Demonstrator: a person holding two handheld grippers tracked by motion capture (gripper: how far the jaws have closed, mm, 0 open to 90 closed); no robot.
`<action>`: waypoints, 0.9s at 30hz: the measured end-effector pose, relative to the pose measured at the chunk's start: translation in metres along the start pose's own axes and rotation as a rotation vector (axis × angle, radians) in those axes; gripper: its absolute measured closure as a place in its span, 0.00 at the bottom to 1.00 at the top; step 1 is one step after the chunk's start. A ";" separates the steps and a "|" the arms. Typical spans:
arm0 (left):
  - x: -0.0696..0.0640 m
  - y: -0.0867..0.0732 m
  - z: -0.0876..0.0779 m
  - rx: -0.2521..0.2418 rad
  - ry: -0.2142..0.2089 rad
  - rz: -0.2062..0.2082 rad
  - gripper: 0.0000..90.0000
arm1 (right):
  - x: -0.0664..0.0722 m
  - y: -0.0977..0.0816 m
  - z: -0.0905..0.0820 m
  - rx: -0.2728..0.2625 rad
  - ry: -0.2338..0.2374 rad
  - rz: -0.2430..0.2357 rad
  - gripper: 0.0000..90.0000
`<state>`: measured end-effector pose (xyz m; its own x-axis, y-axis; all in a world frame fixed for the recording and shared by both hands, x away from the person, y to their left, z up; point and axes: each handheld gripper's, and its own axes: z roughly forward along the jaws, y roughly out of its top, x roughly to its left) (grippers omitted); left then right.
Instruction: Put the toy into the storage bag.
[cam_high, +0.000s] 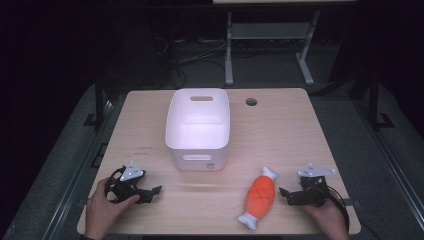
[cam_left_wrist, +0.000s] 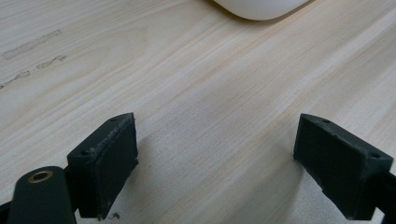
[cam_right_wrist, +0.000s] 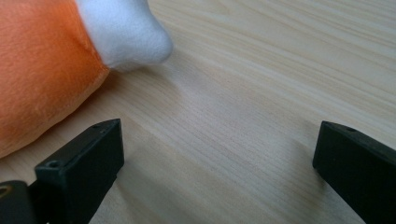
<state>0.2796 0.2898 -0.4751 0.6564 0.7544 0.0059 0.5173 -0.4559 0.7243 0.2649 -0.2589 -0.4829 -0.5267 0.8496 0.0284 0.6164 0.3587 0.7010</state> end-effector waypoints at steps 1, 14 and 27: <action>0.000 0.000 0.000 0.000 0.000 0.001 0.14 | 0.000 0.000 0.000 0.000 0.002 -0.001 0.02; 0.000 0.000 0.000 -0.001 0.000 0.000 0.14 | -0.003 0.005 -0.011 0.020 0.006 0.011 0.28; 0.000 0.000 0.000 -0.002 -0.001 -0.001 0.14 | -0.002 0.020 -0.024 0.029 0.082 -0.024 1.00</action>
<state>0.2797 0.2899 -0.4752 0.6564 0.7544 0.0048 0.5170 -0.4544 0.7254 0.2638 -0.2629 -0.4519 -0.5869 0.8066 0.0708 0.6190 0.3906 0.6814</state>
